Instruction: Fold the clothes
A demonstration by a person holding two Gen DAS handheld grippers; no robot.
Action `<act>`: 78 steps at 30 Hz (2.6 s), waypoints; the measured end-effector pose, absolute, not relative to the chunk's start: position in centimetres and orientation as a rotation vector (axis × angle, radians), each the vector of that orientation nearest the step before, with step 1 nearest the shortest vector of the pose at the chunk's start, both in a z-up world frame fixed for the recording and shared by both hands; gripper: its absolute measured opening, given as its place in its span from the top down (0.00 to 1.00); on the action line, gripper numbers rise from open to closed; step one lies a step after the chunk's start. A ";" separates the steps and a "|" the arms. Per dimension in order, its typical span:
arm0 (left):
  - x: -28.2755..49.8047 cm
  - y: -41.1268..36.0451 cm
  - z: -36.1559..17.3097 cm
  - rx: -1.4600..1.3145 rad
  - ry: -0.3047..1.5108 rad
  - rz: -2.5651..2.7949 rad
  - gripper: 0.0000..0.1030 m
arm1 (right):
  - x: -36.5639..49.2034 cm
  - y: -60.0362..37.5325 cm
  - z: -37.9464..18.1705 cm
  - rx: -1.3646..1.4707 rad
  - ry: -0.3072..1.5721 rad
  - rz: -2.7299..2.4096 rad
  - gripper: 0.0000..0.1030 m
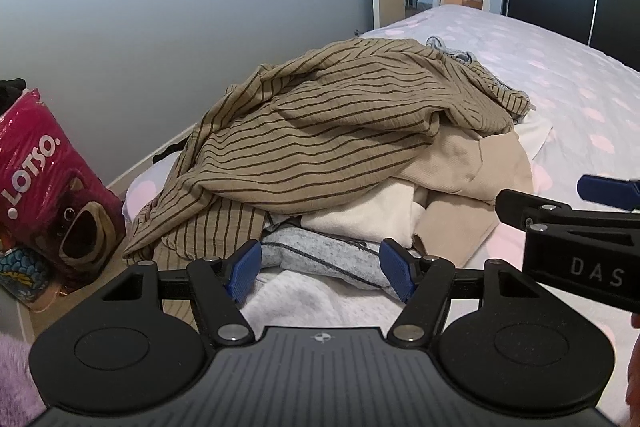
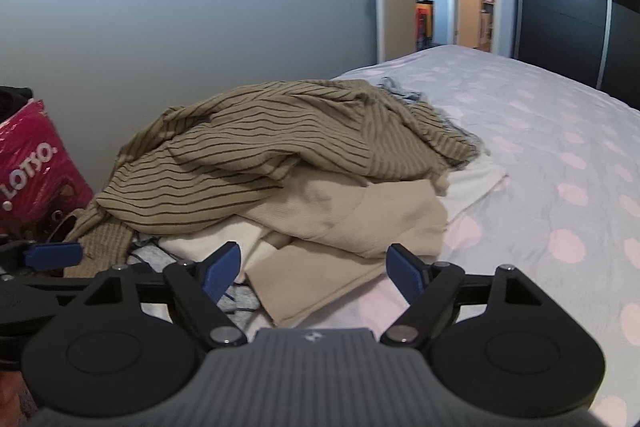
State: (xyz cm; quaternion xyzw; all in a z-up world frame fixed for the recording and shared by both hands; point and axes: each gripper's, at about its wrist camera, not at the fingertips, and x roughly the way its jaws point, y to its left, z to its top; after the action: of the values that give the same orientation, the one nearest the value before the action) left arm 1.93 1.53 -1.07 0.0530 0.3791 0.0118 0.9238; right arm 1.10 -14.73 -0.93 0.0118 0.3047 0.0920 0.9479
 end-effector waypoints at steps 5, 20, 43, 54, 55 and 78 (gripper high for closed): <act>4.0 1.7 -0.7 0.180 0.774 -0.020 0.39 | 3.3 -14.1 -0.2 -0.004 0.621 0.228 0.22; 9.2 0.6 -4.5 0.368 0.729 -0.140 0.42 | 11.7 -11.9 -1.7 0.028 0.669 0.240 0.27; 2.1 -2.8 3.7 0.317 0.493 -0.325 1.00 | 5.1 -12.8 5.1 -0.061 0.479 0.048 1.00; -7.0 -9.2 10.2 0.260 0.394 -0.685 1.00 | -7.0 -20.9 12.0 -0.081 0.310 -0.174 1.00; -7.6 -10.0 10.5 0.263 0.389 -0.710 1.00 | -8.1 -21.6 12.3 -0.082 0.300 -0.204 1.00; -7.0 -15.6 4.5 0.443 0.505 -0.837 0.73 | -16.7 -30.0 6.4 0.008 0.495 -0.106 0.51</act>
State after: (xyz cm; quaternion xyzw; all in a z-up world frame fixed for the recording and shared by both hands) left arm -6.95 -15.55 4.53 0.2110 0.2404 -0.3987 0.8595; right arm -16.71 -29.99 6.36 0.0039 0.2451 -0.0525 0.9681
